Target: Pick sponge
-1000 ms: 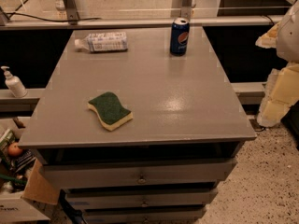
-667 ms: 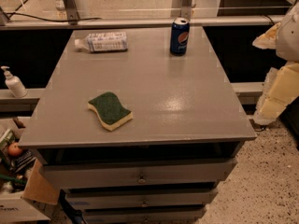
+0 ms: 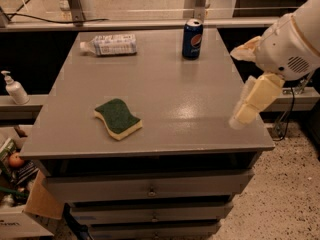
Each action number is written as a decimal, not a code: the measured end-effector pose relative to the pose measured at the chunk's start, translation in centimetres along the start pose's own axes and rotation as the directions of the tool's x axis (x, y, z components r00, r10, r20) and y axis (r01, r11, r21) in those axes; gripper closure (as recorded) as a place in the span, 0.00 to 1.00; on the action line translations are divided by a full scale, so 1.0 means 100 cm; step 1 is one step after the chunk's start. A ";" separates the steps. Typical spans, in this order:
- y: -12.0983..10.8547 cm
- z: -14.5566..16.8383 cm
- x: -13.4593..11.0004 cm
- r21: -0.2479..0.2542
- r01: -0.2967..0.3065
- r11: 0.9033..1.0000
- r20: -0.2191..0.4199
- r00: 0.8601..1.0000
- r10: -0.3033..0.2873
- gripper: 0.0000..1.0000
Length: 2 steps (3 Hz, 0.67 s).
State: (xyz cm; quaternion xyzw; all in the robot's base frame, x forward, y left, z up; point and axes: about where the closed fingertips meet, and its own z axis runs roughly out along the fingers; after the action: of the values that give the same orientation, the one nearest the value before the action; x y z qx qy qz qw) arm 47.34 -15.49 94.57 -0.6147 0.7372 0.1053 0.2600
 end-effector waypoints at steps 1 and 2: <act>0.002 0.029 -0.040 -0.040 0.052 0.998 0.112 0.993 -0.047 0.00; 0.010 0.057 -0.087 -0.083 0.120 0.989 0.202 0.974 -0.101 0.00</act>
Offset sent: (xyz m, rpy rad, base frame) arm 0.0197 0.1475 -0.0085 0.2401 -0.0160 0.2504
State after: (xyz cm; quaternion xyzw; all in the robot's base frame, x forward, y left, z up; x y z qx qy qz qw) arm 48.76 -5.10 94.03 -0.6528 0.6666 0.1861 0.3080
